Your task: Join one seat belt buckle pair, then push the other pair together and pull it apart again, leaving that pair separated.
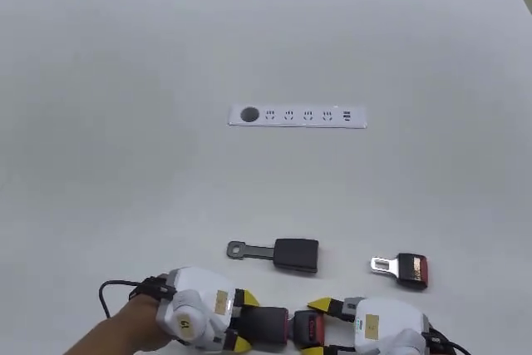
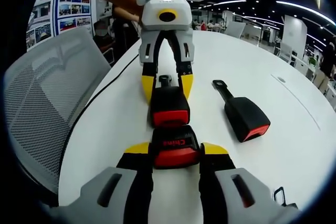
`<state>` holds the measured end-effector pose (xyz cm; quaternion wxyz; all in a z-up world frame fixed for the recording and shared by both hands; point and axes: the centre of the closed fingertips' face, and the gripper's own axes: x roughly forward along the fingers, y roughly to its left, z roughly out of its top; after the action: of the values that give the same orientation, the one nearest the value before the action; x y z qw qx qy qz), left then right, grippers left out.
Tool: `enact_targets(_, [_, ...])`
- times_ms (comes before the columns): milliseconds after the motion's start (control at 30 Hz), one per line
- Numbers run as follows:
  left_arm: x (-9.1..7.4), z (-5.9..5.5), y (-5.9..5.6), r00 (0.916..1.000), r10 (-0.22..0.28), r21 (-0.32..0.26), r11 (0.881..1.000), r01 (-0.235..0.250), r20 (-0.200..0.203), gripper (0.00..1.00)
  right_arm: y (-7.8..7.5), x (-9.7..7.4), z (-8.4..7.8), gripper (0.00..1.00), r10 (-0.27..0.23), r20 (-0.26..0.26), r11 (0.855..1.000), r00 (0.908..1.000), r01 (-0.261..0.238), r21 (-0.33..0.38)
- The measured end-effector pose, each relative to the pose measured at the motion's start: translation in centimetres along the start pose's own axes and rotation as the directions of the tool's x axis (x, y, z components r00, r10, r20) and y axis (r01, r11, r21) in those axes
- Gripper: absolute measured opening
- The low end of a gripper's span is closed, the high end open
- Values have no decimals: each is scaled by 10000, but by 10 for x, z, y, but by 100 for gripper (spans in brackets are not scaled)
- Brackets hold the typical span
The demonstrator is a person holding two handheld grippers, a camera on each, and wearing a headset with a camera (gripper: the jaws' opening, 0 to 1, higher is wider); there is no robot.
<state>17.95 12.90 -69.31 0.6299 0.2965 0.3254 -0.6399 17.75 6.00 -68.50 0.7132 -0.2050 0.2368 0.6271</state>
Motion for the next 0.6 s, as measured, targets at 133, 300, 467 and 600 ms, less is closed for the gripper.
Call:
enact_targets(133, [0,0,0,10000,-50,-34,10000,50,-19,30,-1,0,1,31,-13,71,10000,10000,12,67])
enact_targets(300, [-1,-1,0,10000,-63,-80,9999,63,31,30,-2,2,1,31,-10,141,9999,9999,8,124])
enact_targets(467, [-1,-2,0,10000,-72,-63,10000,72,-46,31,-2,3,1,31,-70,158,9999,9999,68,129])
enact_targets(600, [0,-2,1,9997,-51,14,10000,51,-218,31,-1,3,2,32,-123,36,9999,9999,123,58])
